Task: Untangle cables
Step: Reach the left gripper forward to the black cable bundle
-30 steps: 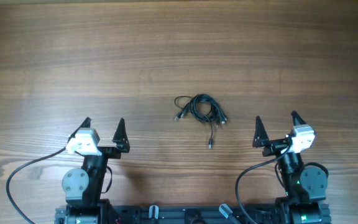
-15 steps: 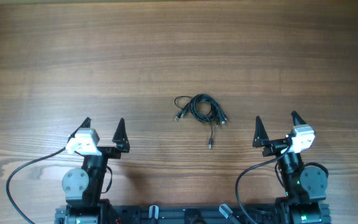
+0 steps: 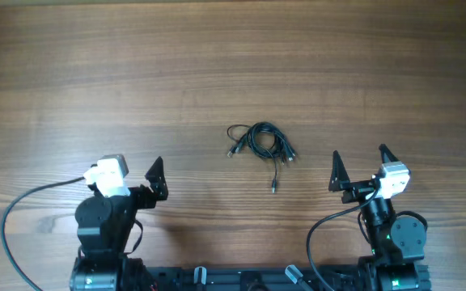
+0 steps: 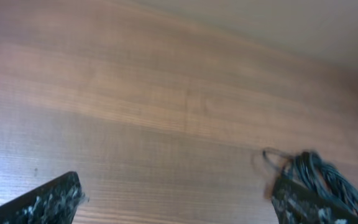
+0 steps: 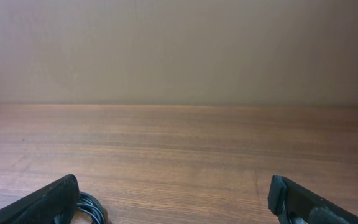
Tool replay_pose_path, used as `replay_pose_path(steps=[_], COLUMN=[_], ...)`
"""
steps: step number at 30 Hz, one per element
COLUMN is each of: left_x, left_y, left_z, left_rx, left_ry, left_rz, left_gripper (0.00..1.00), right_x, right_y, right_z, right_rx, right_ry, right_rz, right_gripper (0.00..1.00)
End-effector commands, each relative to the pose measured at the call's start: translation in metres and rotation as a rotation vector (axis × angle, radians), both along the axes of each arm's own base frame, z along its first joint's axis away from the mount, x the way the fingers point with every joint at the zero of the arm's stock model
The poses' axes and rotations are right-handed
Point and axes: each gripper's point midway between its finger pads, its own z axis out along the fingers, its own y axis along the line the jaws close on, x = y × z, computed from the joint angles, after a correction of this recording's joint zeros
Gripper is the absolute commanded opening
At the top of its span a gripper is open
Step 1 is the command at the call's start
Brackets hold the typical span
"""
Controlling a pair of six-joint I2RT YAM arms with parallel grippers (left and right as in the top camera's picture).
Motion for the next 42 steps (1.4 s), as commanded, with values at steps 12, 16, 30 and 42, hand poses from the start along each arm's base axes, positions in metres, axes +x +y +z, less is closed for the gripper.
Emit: replay_pose_path(steps=[12,16,30,42], left_x=[0.029,0.034,0.023,0.068], left_y=[-0.033,-0.067,-0.066,-0.108], left_z=[0.059,0.06,0.024,0.071], left_rx=[-0.126,-0.148,-0.086,-0.016], left_ry=[0.286,0.364,0.58,0.261], left_rz=[-0.158,-0.38,-0.373,-0.498], left_gripper=[1.0,1.0,1.0,1.0], right_x=[0.0,0.0,0.0,0.0], right_y=[0.001,0.001,0.001,0.001], right_z=[0.002,0.002,0.002,0.002], right_rx=[0.001,0.0,0.001,0.001], right_ry=[-0.008,-0.008,-0.008,-0.008], right_rz=[0.002,0.002,0.002,0.002], right_gripper=[1.0,1.0,1.0,1.0])
